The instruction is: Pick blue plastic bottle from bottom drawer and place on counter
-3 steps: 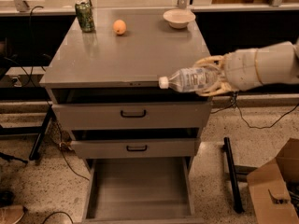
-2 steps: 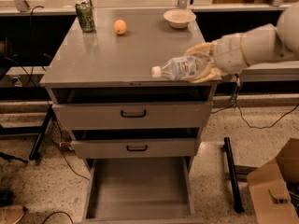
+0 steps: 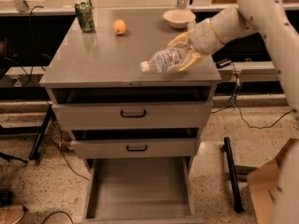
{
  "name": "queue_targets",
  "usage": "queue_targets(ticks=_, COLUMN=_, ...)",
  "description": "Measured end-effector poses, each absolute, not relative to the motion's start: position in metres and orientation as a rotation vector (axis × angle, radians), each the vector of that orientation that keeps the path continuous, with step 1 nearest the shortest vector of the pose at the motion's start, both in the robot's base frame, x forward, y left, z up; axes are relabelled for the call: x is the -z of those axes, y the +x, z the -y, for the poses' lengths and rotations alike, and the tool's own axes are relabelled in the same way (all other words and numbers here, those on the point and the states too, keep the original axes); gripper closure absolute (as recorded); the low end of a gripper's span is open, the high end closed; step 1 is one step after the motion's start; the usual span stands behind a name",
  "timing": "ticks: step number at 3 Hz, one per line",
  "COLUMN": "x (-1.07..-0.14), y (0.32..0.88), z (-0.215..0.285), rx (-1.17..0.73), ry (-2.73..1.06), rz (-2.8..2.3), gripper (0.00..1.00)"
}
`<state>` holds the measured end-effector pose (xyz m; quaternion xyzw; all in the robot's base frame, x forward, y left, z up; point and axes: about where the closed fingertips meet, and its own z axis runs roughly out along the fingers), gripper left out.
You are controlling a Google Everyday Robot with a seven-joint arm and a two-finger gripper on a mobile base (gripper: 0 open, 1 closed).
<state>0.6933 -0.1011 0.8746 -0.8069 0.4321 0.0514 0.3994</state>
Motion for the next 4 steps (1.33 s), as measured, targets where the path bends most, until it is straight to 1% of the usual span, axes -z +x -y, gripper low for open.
queue_targets(ticks=2, x=-0.867, y=0.744, z=0.069, rx=-0.100, ry=-2.198, rz=-1.179, gripper=1.00)
queue_targets(ticks=3, x=-0.861, y=0.759, z=0.060, rx=-0.068, ry=-2.236, rz=-1.234, gripper=0.82)
queue_targets(ticks=4, x=-0.857, y=0.767, z=0.054, rx=-0.051, ry=-2.259, rz=-1.263, gripper=0.59)
